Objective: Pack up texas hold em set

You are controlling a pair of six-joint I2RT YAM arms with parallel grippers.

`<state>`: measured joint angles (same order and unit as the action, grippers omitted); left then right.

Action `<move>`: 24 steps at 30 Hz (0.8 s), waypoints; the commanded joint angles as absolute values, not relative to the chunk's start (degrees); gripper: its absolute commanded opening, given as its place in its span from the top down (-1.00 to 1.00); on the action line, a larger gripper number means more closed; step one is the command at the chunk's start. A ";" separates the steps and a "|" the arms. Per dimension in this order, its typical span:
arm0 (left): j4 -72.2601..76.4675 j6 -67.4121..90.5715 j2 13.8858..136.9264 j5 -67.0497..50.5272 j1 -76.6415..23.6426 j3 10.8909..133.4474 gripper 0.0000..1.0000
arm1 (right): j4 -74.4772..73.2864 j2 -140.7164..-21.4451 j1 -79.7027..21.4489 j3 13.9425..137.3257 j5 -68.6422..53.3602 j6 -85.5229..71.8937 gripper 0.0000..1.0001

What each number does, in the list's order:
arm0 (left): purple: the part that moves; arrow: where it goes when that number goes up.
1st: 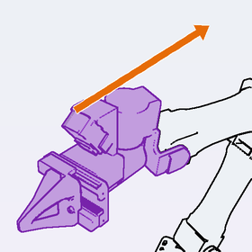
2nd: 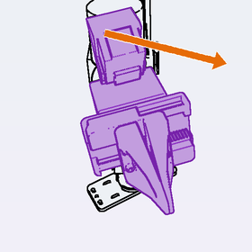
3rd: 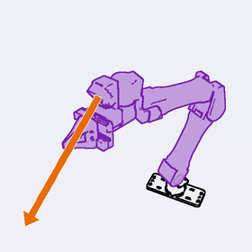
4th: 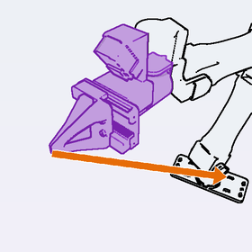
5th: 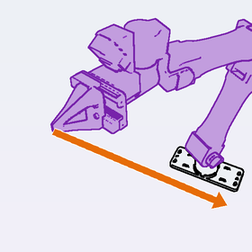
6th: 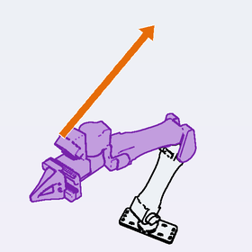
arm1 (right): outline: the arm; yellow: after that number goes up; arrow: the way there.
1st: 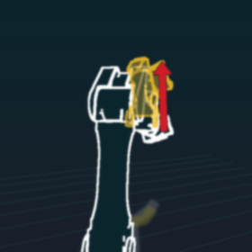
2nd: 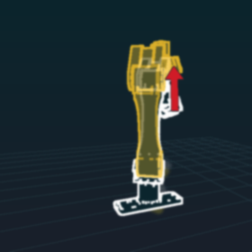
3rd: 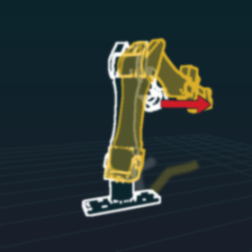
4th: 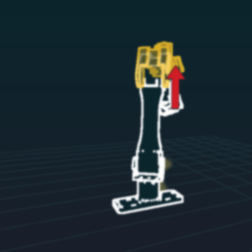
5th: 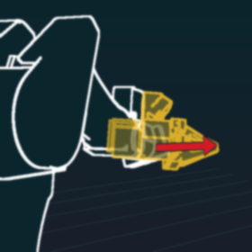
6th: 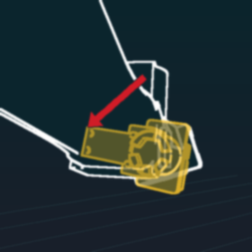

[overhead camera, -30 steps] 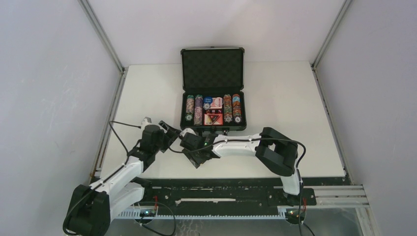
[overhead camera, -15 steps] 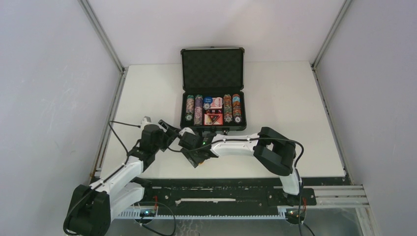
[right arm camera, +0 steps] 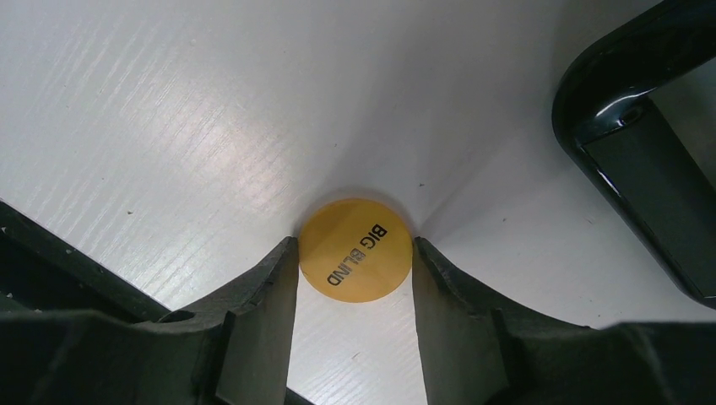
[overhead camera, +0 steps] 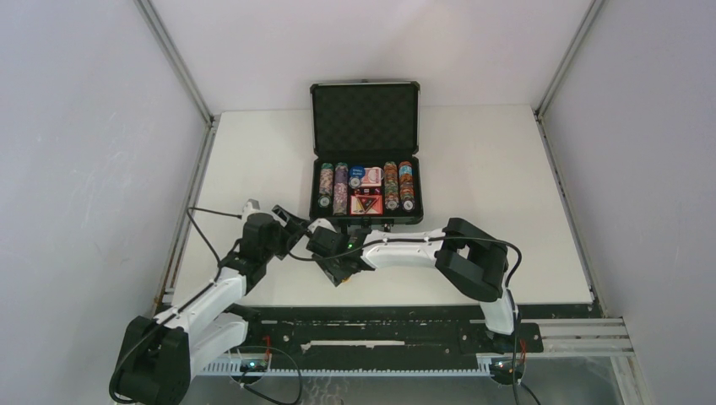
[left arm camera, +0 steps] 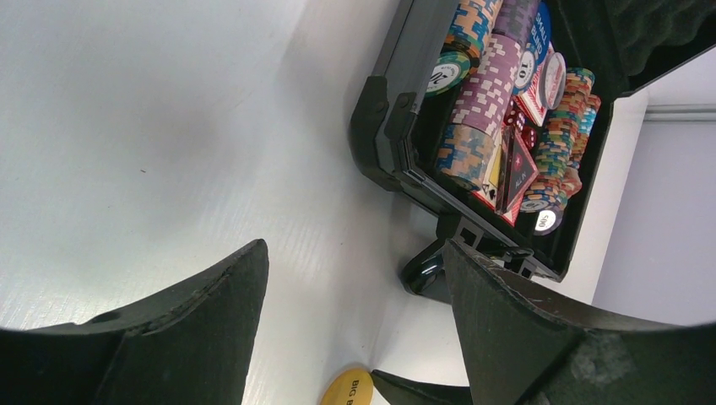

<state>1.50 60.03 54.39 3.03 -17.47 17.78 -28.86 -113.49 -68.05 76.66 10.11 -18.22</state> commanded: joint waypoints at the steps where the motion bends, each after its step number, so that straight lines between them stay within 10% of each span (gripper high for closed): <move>1: 3.76 60.11 54.54 1.43 -17.19 16.61 -0.61 | -30.11 -112.85 -68.38 77.26 11.59 -19.52 -0.01; 24: 4.55 59.88 55.05 0.82 -17.23 16.52 -0.61 | -31.38 -104.75 -63.85 77.27 12.22 -16.71 0.01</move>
